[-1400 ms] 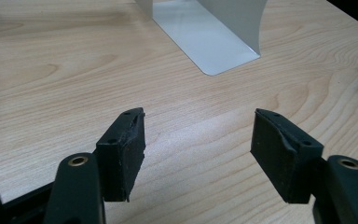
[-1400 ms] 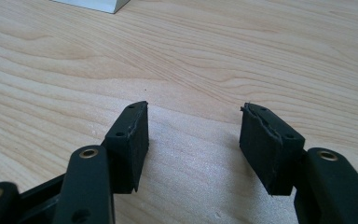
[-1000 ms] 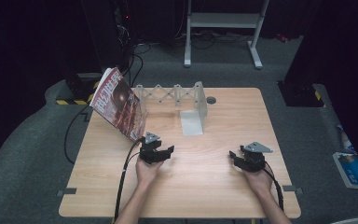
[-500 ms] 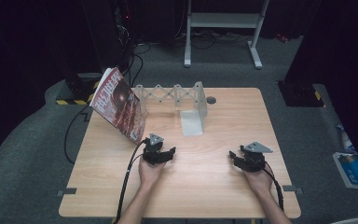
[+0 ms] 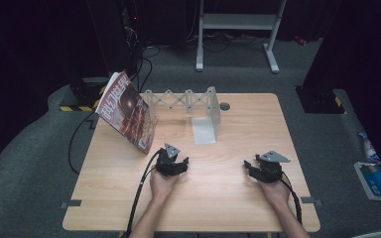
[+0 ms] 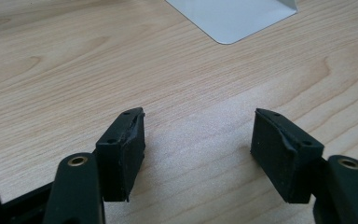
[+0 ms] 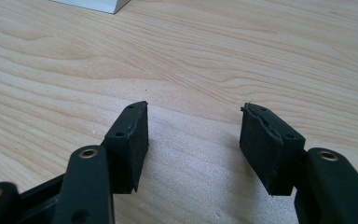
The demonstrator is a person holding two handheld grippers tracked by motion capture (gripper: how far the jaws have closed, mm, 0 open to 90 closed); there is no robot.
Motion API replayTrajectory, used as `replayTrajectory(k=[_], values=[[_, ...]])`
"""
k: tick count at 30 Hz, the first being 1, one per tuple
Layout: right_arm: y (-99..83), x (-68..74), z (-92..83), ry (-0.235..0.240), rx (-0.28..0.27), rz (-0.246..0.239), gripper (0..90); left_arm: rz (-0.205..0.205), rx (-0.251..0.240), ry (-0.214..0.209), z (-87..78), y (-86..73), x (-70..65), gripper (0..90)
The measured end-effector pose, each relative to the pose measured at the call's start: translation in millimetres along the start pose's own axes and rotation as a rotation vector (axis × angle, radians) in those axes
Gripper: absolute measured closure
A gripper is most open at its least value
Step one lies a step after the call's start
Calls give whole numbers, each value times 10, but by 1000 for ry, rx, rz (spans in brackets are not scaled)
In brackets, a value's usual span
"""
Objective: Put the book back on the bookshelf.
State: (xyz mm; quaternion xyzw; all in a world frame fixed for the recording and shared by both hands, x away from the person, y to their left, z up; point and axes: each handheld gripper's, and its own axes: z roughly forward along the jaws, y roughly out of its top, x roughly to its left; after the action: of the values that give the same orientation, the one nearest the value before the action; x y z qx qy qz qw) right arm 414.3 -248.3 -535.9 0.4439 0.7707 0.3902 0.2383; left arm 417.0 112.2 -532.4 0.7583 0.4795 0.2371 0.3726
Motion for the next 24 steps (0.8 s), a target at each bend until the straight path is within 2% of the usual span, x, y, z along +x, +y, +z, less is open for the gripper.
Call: replayTrajectory(k=[24], values=[[-2, -4, 4, 5, -1, -4, 397, -8, -19, 8, -9, -35, 2, 331]])
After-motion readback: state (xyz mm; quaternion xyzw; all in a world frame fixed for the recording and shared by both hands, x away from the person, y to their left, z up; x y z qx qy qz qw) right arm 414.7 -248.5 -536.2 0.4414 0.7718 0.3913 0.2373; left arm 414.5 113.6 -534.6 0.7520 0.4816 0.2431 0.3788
